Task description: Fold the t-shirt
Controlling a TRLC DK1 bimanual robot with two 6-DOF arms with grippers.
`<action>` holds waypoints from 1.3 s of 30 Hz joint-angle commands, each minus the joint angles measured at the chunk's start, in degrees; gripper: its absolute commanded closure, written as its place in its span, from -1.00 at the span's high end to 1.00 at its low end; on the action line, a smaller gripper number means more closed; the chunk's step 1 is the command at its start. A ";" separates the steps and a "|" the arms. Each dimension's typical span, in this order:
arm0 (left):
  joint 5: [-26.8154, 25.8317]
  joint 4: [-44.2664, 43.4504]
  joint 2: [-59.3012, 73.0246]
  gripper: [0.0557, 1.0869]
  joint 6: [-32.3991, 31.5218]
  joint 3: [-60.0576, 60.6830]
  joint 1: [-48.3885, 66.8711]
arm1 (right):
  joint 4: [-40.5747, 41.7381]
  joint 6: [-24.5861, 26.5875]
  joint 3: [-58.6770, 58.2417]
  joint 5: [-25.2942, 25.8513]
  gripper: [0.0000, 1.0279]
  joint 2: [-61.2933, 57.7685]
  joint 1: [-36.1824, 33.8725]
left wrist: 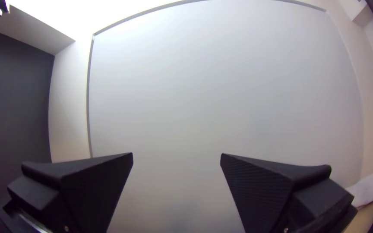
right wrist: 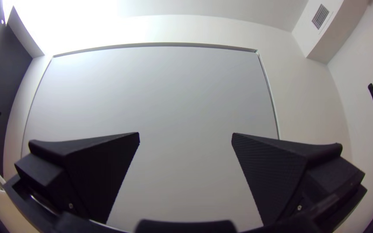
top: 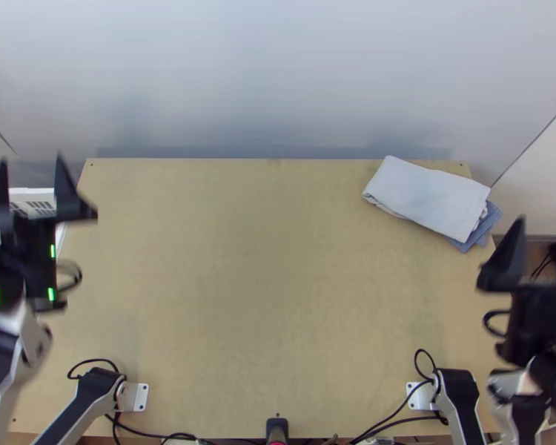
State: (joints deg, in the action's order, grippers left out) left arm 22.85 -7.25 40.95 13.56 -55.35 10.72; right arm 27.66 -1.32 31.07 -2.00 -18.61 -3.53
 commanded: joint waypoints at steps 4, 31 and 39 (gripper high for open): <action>1.49 -9.28 -32.95 0.91 8.85 34.00 -1.14 | 1.08 -2.98 -23.25 -0.29 0.93 19.05 0.98; 3.78 3.20 -41.04 0.91 -7.06 55.53 -3.87 | -27.66 -7.73 -30.63 0.33 0.93 18.79 10.03; 3.78 3.20 -41.04 0.91 -7.06 55.53 -3.87 | -27.66 -7.73 -30.63 0.33 0.93 18.79 10.03</action>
State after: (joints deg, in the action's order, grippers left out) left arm 26.61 -4.62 0.03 6.79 -0.25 7.03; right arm 0.32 -8.99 0.47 -1.72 0.16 6.42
